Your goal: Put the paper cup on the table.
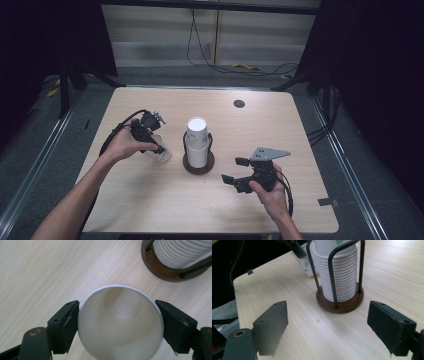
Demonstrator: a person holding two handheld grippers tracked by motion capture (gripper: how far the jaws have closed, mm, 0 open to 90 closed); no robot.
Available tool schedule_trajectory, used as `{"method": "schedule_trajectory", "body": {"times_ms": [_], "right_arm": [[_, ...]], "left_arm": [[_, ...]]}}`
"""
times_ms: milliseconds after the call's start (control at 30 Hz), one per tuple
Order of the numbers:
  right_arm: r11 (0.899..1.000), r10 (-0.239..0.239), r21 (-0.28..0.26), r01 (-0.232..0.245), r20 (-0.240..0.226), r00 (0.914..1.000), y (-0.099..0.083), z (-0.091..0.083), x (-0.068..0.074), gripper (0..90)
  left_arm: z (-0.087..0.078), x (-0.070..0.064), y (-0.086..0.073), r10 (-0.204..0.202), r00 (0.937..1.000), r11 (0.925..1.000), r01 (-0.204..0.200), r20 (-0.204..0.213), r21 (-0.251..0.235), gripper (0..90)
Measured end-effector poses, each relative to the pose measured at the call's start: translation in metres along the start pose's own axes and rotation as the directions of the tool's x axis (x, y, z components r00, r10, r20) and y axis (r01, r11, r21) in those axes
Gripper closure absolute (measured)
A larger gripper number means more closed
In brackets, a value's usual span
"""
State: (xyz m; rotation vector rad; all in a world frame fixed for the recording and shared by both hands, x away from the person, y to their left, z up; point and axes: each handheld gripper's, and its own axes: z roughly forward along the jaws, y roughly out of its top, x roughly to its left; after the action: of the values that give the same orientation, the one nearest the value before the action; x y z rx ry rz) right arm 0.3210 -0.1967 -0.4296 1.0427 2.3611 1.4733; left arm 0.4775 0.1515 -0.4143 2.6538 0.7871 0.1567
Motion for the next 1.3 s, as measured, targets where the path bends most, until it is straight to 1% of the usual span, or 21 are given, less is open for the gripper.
{"method": "schedule_trajectory", "body": {"times_ms": [33,133,200,233,300,333,367,467,567,633,733,867,933,1033,1067,1100,1133,1167,1233,1267,1300], "right_arm": [[1.0,-0.002,0.004,0.002,0.0,1.0,0.0,0.0,0.0,16.6],[1.0,-0.001,0.01,0.001,-0.001,1.0,0.0,0.001,0.0,16.6],[1.0,0.0,0.011,0.0,-0.003,1.0,-0.001,0.001,0.0,16.6],[1.0,0.001,0.01,-0.001,-0.003,1.0,-0.001,0.0,0.0,16.6],[1.0,0.001,0.009,-0.001,0.0,1.0,-0.001,0.0,0.0,16.6],[1.0,0.002,0.011,-0.002,0.001,1.0,-0.001,0.0,0.0,16.6],[1.0,0.0,0.011,0.0,0.002,1.0,-0.001,0.0,0.0,16.6],[1.0,-0.001,0.012,0.001,0.001,1.0,-0.001,0.0,0.0,16.5],[1.0,-0.001,0.012,0.001,0.001,1.0,-0.001,0.0,-0.001,16.6],[1.0,0.004,0.01,-0.004,0.004,1.0,-0.002,-0.001,-0.002,16.6],[1.0,0.002,0.015,-0.002,0.005,1.0,-0.003,0.0,-0.002,16.6],[1.0,0.002,0.019,-0.002,0.003,1.0,-0.003,0.001,-0.002,16.6],[1.0,-0.005,0.022,0.005,0.003,1.0,-0.003,0.001,-0.001,16.6],[1.0,0.005,0.018,-0.005,0.004,1.0,-0.003,0.0,-0.002,16.6],[1.0,0.007,0.018,-0.007,0.006,1.0,-0.003,0.0,-0.003,16.5],[1.0,0.012,0.018,-0.012,0.007,0.9999,-0.003,0.0,-0.003,16.3],[1.0,0.012,0.019,-0.012,0.009,0.9999,-0.003,0.0,-0.003,15.9],[1.0,0.012,0.019,-0.012,0.011,0.9999,-0.003,-0.001,-0.003,15.7],[1.0,0.012,0.02,-0.013,0.01,0.9999,-0.003,-0.001,-0.003,15.6],[1.0,0.012,0.021,-0.013,0.01,0.9999,-0.003,-0.001,-0.003,15.6],[1.0,0.011,0.023,-0.011,0.009,0.9999,-0.003,-0.001,-0.003,15.6]], "left_arm": [[0.001,-0.001,0.001,-0.005,1.0,1.0,0.005,0.001,-0.003,22.5],[0.002,-0.003,0.003,0.01,0.9999,0.9999,-0.01,-0.01,-0.005,21.9],[0.002,-0.006,0.003,0.021,0.9987,0.9998,-0.021,-0.046,-0.001,22.0],[0.003,-0.007,0.003,0.027,0.9983,0.9996,-0.027,-0.052,0.005,22.0],[0.003,-0.005,0.002,-0.006,1.0,0.9993,0.006,0.001,-0.038,21.9],[0.004,-0.005,0.002,-0.005,1.0,0.9992,0.005,0.008,-0.039,21.9],[0.005,-0.004,0.001,-0.003,1.0,0.9992,0.004,0.004,-0.039,21.6],[0.005,-0.002,0.001,-0.029,0.9996,0.9977,0.03,0.006,-0.061,21.5],[0.004,0.001,-0.001,-0.034,0.9994,0.9957,0.034,-0.001,-0.087,21.2],[0.003,0.002,-0.004,-0.051,0.9987,0.9924,0.051,-0.002,-0.112,21.0],[0.0,0.002,-0.007,-0.052,0.9986,0.9829,0.051,-0.003,-0.177,20.9],[0.0,0.003,-0.009,-0.056,0.9984,0.977,0.054,-0.003,-0.206,20.6],[-0.001,0.002,-0.009,-0.062,0.9981,0.9719,0.061,0.004,-0.228,19.4],[-0.002,0.003,-0.01,-0.071,0.9974,0.9641,0.071,0.012,-0.256,17.9],[-0.002,0.005,-0.011,-0.092,0.9948,0.9575,0.1,0.043,-0.27,17.9],[-0.002,0.006,-0.012,-0.102,0.9928,0.9545,0.115,0.063,-0.275,18.3],[-0.002,0.008,-0.013,-0.112,0.9914,0.951,0.127,0.068,-0.282,18.9],[-0.002,0.009,-0.014,-0.11,0.9922,0.9493,0.122,0.057,-0.29,19.1],[-0.002,0.011,-0.015,-0.123,0.9904,0.9459,0.136,0.064,-0.295,19.1],[-0.003,0.011,-0.017,-0.125,0.99,0.9385,0.139,0.066,-0.316,19.1],[-0.004,0.012,-0.018,-0.123,0.9904,0.9353,0.137,0.062,-0.326,19.1]]}}
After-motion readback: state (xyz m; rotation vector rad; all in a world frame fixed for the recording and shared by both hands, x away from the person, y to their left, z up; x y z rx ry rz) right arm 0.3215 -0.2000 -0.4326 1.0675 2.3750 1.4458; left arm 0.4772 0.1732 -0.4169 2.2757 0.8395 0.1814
